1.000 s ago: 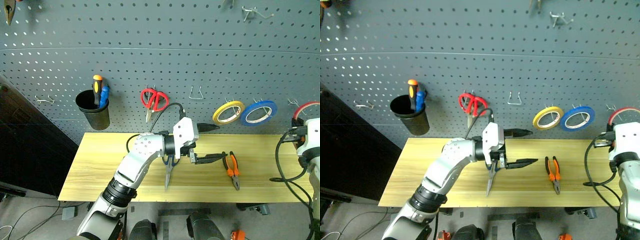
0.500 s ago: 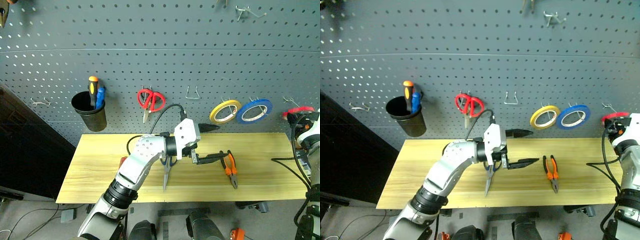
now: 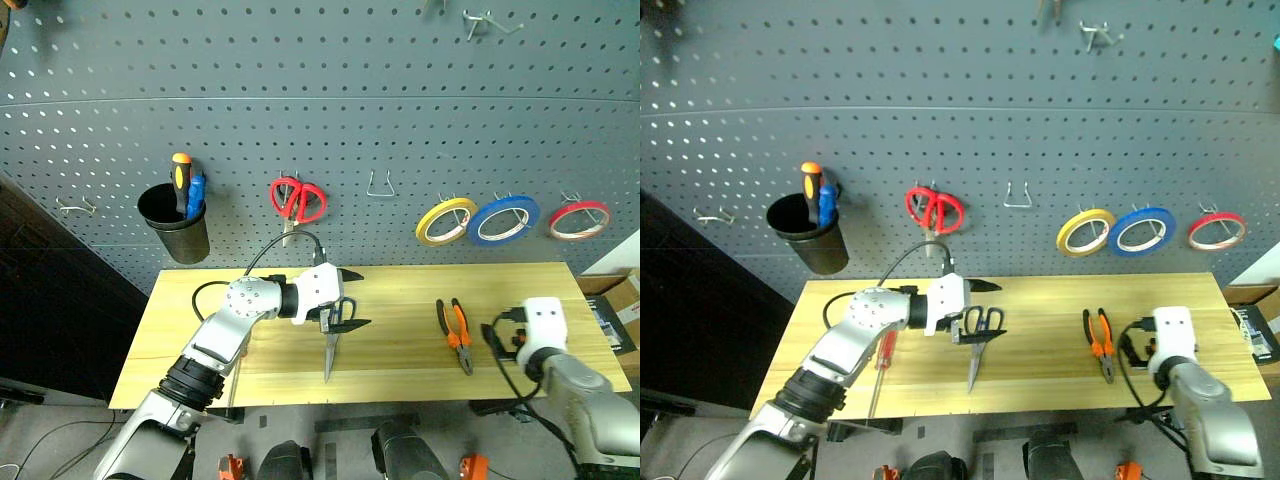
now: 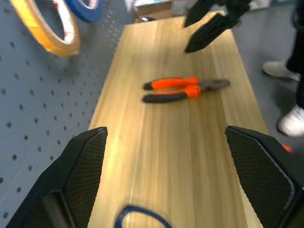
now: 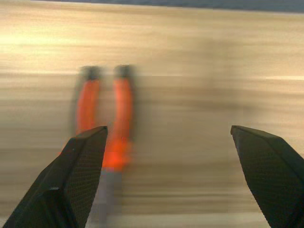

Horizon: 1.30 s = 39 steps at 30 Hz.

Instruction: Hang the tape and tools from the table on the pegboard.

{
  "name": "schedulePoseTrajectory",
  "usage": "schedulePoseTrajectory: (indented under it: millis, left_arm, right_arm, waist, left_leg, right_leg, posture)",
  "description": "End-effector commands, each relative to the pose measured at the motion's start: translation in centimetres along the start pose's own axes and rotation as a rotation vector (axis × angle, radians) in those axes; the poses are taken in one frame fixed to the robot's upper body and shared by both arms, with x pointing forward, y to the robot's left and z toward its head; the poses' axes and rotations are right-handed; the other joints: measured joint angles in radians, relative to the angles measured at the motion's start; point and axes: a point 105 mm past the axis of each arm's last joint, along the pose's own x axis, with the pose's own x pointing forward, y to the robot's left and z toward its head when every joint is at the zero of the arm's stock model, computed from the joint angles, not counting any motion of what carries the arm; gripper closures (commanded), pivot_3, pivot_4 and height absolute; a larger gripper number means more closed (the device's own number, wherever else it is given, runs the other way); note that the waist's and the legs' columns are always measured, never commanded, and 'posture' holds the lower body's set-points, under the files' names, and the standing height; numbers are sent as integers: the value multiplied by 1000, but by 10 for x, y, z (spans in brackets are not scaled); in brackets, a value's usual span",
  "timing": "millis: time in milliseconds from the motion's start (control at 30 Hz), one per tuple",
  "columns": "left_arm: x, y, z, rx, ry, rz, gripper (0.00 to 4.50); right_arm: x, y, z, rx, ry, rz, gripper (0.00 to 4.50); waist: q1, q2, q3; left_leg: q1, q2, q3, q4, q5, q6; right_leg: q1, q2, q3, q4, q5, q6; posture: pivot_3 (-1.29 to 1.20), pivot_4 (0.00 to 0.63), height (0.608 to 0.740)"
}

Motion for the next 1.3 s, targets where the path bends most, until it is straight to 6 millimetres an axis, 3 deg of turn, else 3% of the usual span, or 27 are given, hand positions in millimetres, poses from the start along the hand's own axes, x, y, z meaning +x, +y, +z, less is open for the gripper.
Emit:
schedulePoseTrajectory:
  millis: [33, 133, 233, 367, 500, 733, 833, 933, 1067, 1167, 1267, 1300]
  left_arm:
    - [-5, -1, 0, 63, 3, -21, 277]
    - [-5, -4, -1, 72, 4, -35, 277]
    - [-4, -8, -1, 77, -1, -42, 277]
    - [-2, -12, -1, 80, -4, -48, 277]
    - [-1, -14, -1, 80, -7, -48, 277]
    - [-3, -15, -4, 66, -1, -45, 277]
    - [-4, -15, -5, 67, 4, -46, 277]
    - [-4, -15, -7, 68, 7, -46, 277]
    - [-6, -13, -7, 47, 4, -32, 277]
    - [-9, -11, -9, -2, -7, 0, 277]
    - [-18, -2, -7, -88, -44, 93, 277]
    - [-24, -1, -10, -110, -39, 121, 277]
  right_arm:
    - [8, 11, -2, -6, 50, -4, 25]
    - [23, 19, -12, -44, 113, -1, 25]
    - [36, 14, -18, -93, 152, -35, 25]
    - [51, 2, -19, -125, 169, -105, 25]
    - [58, 4, -25, -118, 195, -100, 25]
    - [71, 14, -45, 92, 326, 2, 25]
    - [74, 12, -50, 131, 367, 7, 599]
    - [75, 12, -54, 133, 397, 12, 1471]
    - [72, 27, -55, 81, 403, 66, 1483]
    - [72, 33, -44, 12, 329, 57, 1483]
    - [63, 45, -5, -62, 141, 55, 1483]
    - [52, 59, 15, -116, 41, 80, 1483]
  waist:
    - [4, 0, 0]
    - [10, 0, 0]
    - [9, 0, 0]
    - [7, 0, 0]
    - [7, -1, -1]
    - [5, -8, -6]
    - [4, -13, -10]
    - [4, -16, -12]
    - [5, -19, -15]
    - [4, -20, -17]
    - [4, -19, -17]
    - [5, -17, -16]
  left_leg:
    - [-4, 0, 0, 1, 0, 0]
    - [-13, -1, -1, 7, 0, 0]
    - [-22, -1, -1, 13, 0, 0]
    - [-22, -1, -1, 15, 0, 0]
    - [-21, -1, -1, 15, 0, 0]
    - [-19, -1, -1, 15, 0, 0]
    - [-17, 0, -1, 15, 0, 0]
    - [-11, 1, -2, 14, -2, 4]
    - [-9, 1, -4, 14, -3, 5]
    - [-9, 1, -6, 14, -3, 4]
    - [-10, 1, -9, 14, -3, 4]
    - [-11, 1, -10, 14, -3, 4]
  right_leg:
    - [-5, 0, 0, 3, 0, 0]
    - [-15, -2, -3, 8, 0, -1]
    - [-22, -4, -6, 12, 0, -1]
    - [-22, -5, -7, 14, 0, -1]
    - [-21, -4, -8, 14, 0, -1]
    - [-19, -4, -8, 14, 0, -1]
    - [-18, -4, -9, 15, 1, -2]
    - [-11, -4, -11, 13, 1, -2]
    - [-8, -4, -13, 13, 1, -2]
    - [-8, -5, -18, 13, 1, -2]
    - [-9, -11, -26, 14, 1, -3]
    - [-10, -11, -27, 14, 1, -3]
  posture:
    - [-93, 193, 740]
    - [-87, 191, 740]
    - [-80, 189, 740]
    - [-66, 187, 740]
    - [-61, 185, 740]
    - [-59, 184, 740]
    - [-62, 184, 740]
    - [-61, 180, 740]
    - [-59, 178, 740]
    - [-54, 170, 740]
    - [-47, 171, 740]
    - [-47, 171, 740]
